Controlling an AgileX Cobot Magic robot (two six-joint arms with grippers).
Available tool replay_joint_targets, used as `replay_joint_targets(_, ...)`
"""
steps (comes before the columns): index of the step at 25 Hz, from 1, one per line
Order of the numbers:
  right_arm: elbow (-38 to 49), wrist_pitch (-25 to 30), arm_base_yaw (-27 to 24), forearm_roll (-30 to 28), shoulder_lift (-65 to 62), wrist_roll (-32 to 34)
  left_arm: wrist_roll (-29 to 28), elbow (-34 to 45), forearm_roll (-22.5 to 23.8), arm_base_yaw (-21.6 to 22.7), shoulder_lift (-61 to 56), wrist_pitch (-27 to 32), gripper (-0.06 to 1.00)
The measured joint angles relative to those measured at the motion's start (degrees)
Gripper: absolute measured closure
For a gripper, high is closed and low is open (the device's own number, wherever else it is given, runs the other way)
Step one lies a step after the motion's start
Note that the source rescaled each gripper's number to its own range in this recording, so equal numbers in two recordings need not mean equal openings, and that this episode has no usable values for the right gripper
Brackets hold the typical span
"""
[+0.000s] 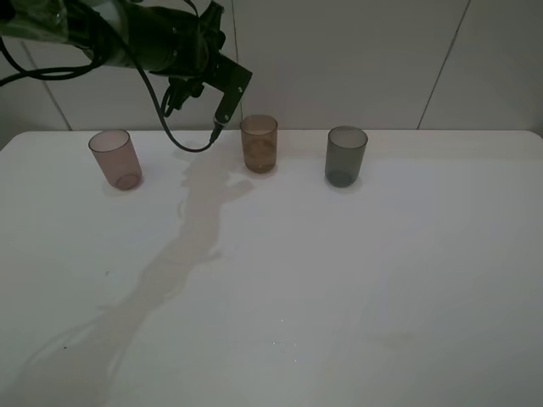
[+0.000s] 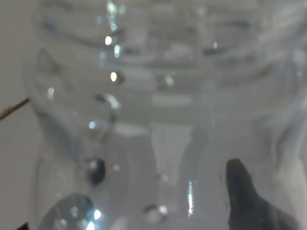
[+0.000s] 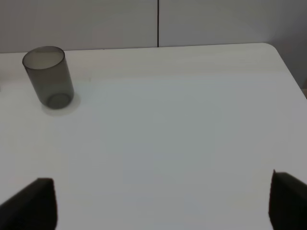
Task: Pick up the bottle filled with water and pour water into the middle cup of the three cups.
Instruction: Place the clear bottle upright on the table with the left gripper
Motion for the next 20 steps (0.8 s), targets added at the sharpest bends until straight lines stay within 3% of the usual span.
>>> replay_joint_targets(20,0.0,0.0,0.0,0.0,0.0,0.0,0.0,0.2,-1.3,-1.2,0.1,1.0,0.92)
